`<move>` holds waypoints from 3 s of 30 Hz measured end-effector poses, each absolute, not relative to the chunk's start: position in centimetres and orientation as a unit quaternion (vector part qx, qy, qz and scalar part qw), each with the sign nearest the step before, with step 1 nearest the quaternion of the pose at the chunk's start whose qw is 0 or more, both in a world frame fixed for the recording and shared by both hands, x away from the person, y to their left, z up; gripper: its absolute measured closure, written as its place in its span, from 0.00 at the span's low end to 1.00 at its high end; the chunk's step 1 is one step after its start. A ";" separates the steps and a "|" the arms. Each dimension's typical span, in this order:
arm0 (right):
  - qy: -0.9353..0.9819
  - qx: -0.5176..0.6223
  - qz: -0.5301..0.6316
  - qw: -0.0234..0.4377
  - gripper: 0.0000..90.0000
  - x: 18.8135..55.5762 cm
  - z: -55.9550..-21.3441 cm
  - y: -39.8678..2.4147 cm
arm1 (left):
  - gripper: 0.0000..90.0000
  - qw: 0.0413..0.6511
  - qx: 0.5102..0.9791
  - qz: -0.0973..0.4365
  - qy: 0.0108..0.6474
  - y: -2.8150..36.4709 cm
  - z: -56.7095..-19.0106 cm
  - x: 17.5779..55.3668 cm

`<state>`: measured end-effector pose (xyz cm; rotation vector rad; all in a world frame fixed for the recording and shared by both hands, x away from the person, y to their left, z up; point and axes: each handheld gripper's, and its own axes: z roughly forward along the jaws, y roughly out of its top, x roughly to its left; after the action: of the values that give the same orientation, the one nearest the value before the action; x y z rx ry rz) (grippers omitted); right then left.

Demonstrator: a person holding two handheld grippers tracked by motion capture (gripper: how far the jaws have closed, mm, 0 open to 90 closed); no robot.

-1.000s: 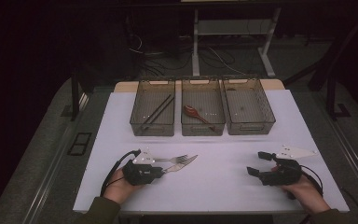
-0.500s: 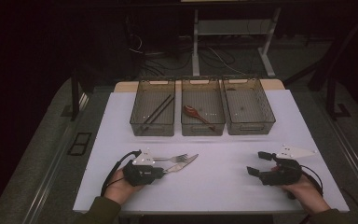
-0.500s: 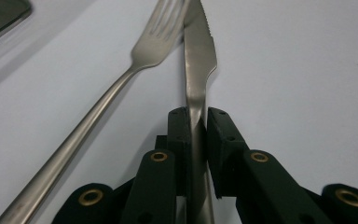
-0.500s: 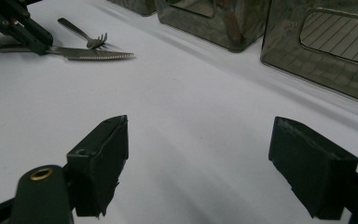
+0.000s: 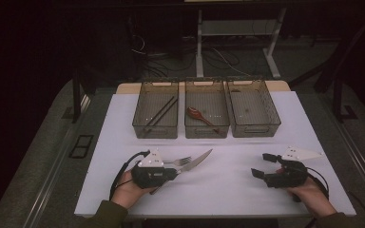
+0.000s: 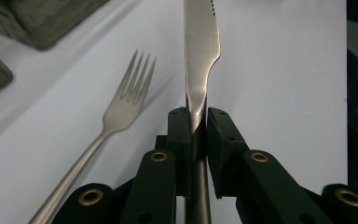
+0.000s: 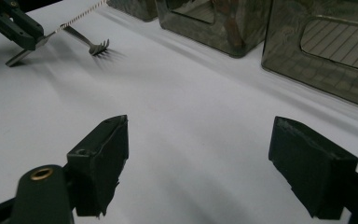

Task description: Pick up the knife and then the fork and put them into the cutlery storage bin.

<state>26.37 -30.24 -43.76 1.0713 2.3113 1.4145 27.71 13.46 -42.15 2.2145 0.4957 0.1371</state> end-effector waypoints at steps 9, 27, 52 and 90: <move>0.788 0.354 0.491 0.112 0.21 27.0 -43.0 -29.3 | 0.88 0.444 0.875 0.061 0.186 11.9 -40.8 28.7; 0.763 0.331 0.550 0.073 0.28 29.4 -38.5 -23.3 | 0.88 0.487 0.839 0.106 0.217 6.6 -38.4 30.6; 0.746 0.344 0.568 0.047 0.76 32.8 -37.2 -19.4 | 0.88 0.502 0.815 0.151 0.248 3.4 -38.6 31.0; 0.761 0.347 0.544 0.068 0.97 32.8 -35.8 -21.5 | 0.43 0.524 0.818 0.111 0.209 6.8 -39.5 29.7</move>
<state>32.82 -21.50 -35.82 1.0454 2.2921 1.6375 29.70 6.76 -39.47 1.9588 0.5013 0.2665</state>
